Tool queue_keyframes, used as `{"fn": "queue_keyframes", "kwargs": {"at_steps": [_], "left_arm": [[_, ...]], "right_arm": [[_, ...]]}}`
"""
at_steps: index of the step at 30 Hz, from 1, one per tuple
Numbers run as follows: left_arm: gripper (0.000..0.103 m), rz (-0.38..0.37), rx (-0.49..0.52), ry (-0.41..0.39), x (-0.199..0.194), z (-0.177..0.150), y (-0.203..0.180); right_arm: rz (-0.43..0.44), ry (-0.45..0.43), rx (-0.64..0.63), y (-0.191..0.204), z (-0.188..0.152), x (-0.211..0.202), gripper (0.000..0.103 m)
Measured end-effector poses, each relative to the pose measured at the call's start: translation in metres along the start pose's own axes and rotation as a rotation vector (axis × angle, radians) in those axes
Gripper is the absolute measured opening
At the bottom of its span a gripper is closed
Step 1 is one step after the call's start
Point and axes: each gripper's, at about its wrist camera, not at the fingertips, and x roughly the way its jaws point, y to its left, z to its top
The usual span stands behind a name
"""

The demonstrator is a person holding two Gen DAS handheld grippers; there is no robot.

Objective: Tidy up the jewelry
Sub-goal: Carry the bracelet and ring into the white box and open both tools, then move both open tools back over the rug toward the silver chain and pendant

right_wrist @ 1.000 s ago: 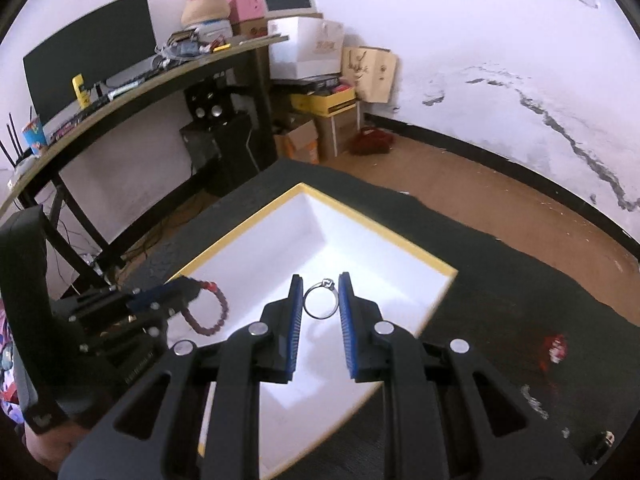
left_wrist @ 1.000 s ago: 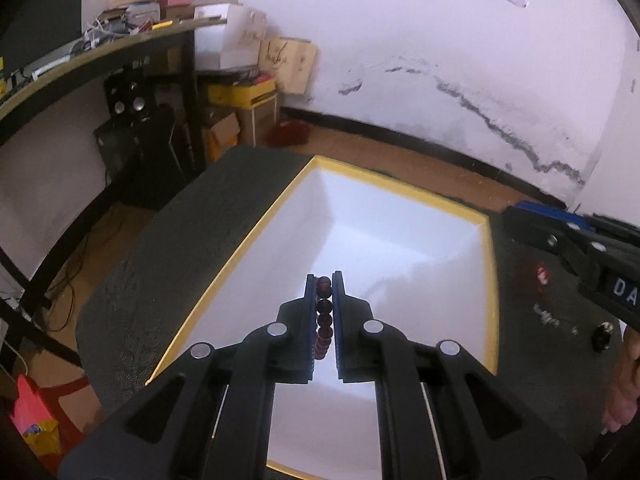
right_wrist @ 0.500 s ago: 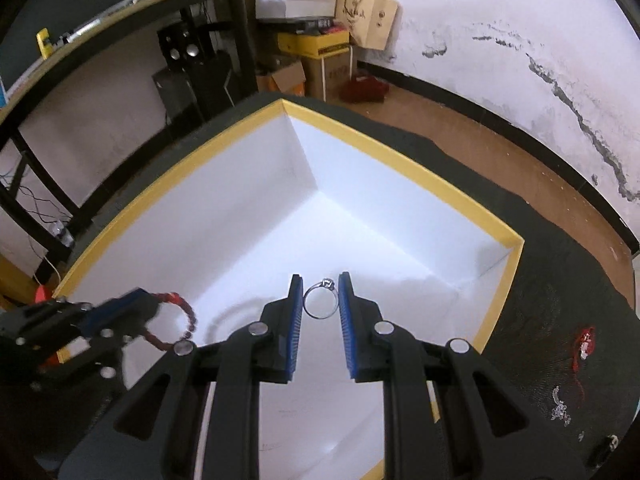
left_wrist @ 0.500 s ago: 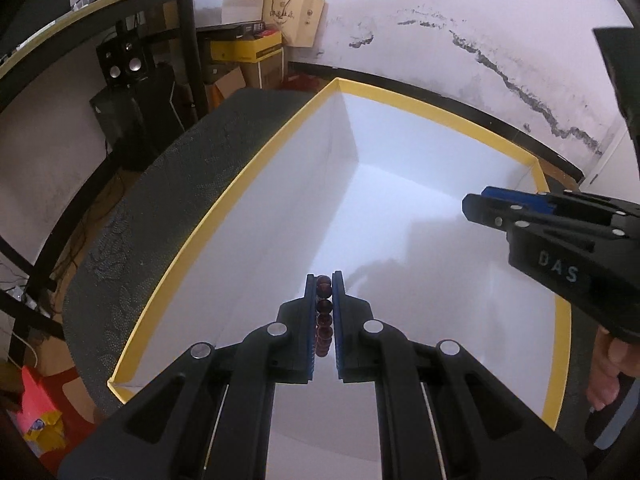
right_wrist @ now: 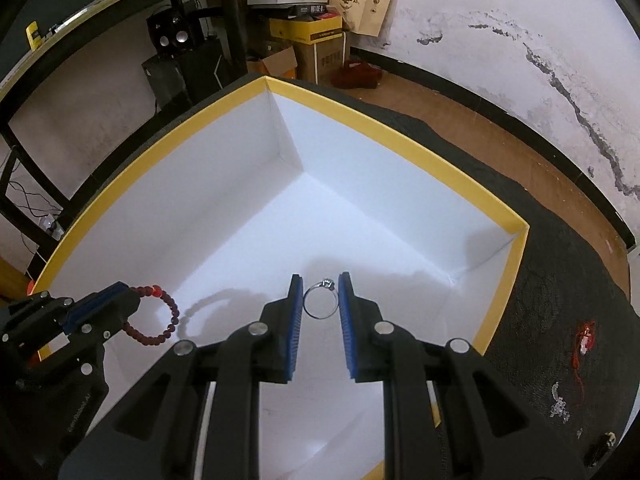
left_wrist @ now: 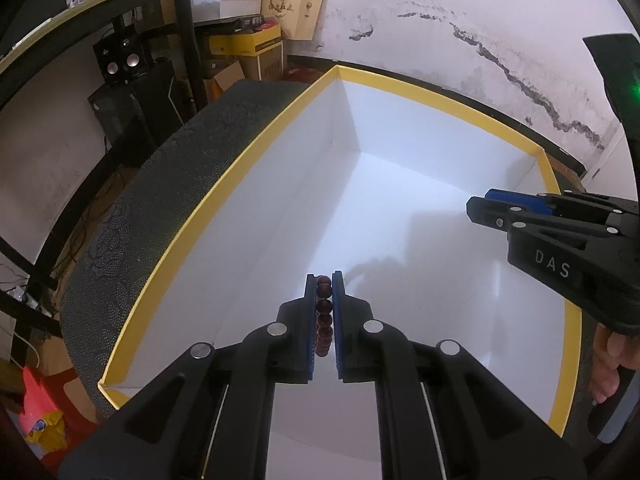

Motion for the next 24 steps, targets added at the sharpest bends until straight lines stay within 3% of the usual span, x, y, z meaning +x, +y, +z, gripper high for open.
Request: {"fn": "queue_keyframes", "kwargs": {"at_steps": [7,8,9,10,11,12,13,14,16,24], "left_arm": [[0.007,0.010,0.016,0.005,0.002,0.000,-0.006],[0.007,0.012,0.016,0.002,0.002,0.000,-0.006],[0.007,0.016,0.017,-0.006,0.001,0.001,-0.007],[0.009,0.028,0.026,-0.009,0.000,0.002,-0.008],[0.021,0.033,0.034,-0.009,0.000,0.002,-0.010],[0.037,0.033,0.041,-0.011,0.000,0.002,-0.011],[0.081,0.043,0.042,-0.016,-0.001,0.002,-0.013],[0.096,0.051,0.038,-0.026,-0.003,0.002,-0.013],[0.096,0.055,0.037,-0.063,-0.011,0.003,-0.015],[0.096,0.051,0.016,-0.079,-0.020,0.005,-0.016]], "right_arm": [[-0.018,-0.007,0.016,-0.002,0.002,0.000,0.019],[-0.021,-0.010,0.025,-0.002,0.003,0.000,0.035],[-0.020,-0.019,0.035,-0.003,0.003,-0.001,0.067],[-0.019,-0.035,0.041,-0.003,0.004,-0.003,0.082],[-0.022,-0.057,0.044,-0.004,0.003,-0.007,0.090],[-0.024,-0.070,0.039,-0.004,0.004,-0.010,0.090],[-0.020,-0.073,0.037,-0.004,0.004,-0.011,0.090],[-0.017,-0.074,0.040,-0.005,0.004,-0.012,0.090],[-0.010,-0.080,0.052,-0.007,0.004,-0.016,0.090],[0.014,-0.129,0.069,-0.021,-0.003,-0.045,0.090]]}}
